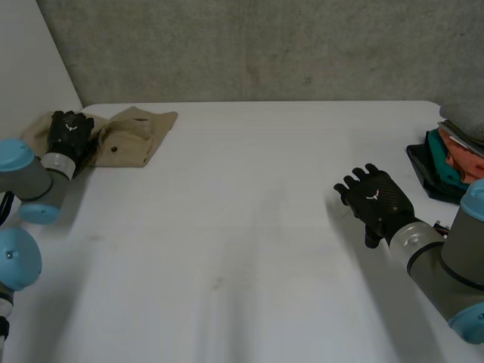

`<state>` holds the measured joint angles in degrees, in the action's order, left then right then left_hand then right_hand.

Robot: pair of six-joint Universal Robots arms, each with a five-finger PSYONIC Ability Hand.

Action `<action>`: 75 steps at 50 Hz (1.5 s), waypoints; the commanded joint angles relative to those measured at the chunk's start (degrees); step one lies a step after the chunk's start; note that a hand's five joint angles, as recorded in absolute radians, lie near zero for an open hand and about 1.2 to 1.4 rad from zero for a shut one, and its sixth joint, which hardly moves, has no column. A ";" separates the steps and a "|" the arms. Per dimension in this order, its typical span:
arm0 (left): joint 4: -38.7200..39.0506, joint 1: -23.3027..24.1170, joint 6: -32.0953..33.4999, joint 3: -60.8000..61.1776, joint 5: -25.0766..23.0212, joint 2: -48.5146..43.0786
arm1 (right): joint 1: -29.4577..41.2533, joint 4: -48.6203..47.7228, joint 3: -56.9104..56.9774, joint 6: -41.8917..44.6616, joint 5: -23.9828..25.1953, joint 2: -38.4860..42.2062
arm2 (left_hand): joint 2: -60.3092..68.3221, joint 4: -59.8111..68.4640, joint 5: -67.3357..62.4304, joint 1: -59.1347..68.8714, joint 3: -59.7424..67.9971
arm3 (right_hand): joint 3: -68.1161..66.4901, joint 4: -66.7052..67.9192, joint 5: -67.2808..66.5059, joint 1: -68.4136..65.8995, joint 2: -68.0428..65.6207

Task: Fold the laundry.

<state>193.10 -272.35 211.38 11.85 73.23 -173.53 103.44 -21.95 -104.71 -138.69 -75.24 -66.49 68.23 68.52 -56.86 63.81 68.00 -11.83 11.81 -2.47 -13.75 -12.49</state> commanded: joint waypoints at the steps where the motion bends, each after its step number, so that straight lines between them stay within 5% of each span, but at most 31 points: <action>1: -0.35 1.11 -0.18 0.62 1.21 1.08 | -0.08 -0.03 0.03 -0.01 0.00 -0.13 | 11.77 11.48 -13.14 16.19 12.00 | 1.83 -1.81 2.47 3.75 2.49; 7: -1.23 4.45 -1.76 6.15 6.39 10.38 | -0.08 0.06 0.03 -0.01 0.00 -0.31 | 11.77 11.48 -13.14 16.19 12.00 | 1.83 -1.81 2.47 3.75 2.49; 18: 0.17 13.59 -19.94 31.46 6.57 39.48 | -0.17 -0.03 -0.41 -0.01 0.00 -0.75 | 11.77 11.48 -13.14 16.19 12.00 | 1.83 -1.81 2.47 3.75 2.49; 27: 0.26 31.23 -36.81 51.75 4.38 57.66 | -1.66 0.06 -0.23 -0.01 -0.17 -1.80 | 11.77 11.48 -13.14 16.19 12.00 | 1.83 -1.81 2.47 3.75 2.49; 33: 1.31 42.68 -39.73 56.87 4.64 56.38 | -3.07 0.15 0.47 -0.36 -2.28 -2.24 | 11.77 11.48 -13.14 16.19 12.00 | 1.83 -1.81 2.47 3.75 2.49; 37: 0.18 48.66 -39.29 55.83 5.52 45.92 | -3.86 0.33 1.35 -0.88 -6.23 -2.33 | 10.80 10.51 -12.17 15.22 11.02 | 1.83 -1.81 2.47 3.75 2.49; 40: -1.58 50.42 -38.85 55.82 6.31 42.74 | -3.86 0.24 1.35 -1.06 -7.91 -2.33 | -13.05 -13.34 11.68 -8.63 -12.83 | 1.83 -1.81 2.47 3.75 2.49; 45: -2.37 48.15 -38.59 55.91 7.80 50.44 | -3.60 0.76 1.00 -2.90 -9.84 -5.13 | -37.97 -38.26 36.60 -33.55 -37.75 | 1.83 -1.81 2.47 3.75 2.49; 52: -2.38 38.75 -36.40 61.35 8.77 62.68 | -2.11 7.94 0.91 -10.97 -9.32 -11.54 | -49.09 -49.38 47.72 -44.67 -48.87 | 1.83 -1.81 2.47 3.75 2.49; 58: -2.20 27.67 -24.02 66.63 6.67 66.65 | 1.93 20.26 3.37 -18.72 -7.65 -14.37 | -49.10 -49.39 47.73 -44.68 -48.87 | 1.83 -1.81 2.47 3.75 2.49; 67: -2.73 17.21 -1.88 61.82 1.22 49.63 | 8.52 20.04 2.85 -23.04 -6.76 -10.00 | -48.76 -49.05 47.39 -44.34 -48.54 | 1.83 -1.81 2.47 3.75 2.49; 75: -3.60 16.76 6.93 50.82 1.30 34.67 | 11.61 6.93 3.90 -19.09 -10.98 0.04 | -42.74 -43.03 41.37 -38.32 -42.52 | 1.83 -1.81 2.47 3.75 2.49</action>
<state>190.34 -255.71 213.06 70.62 74.41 -128.73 113.24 -5.59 -101.64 -161.30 -82.83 -73.13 18.99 18.70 -8.32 19.97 19.08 -11.83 11.81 -2.47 -13.75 -12.49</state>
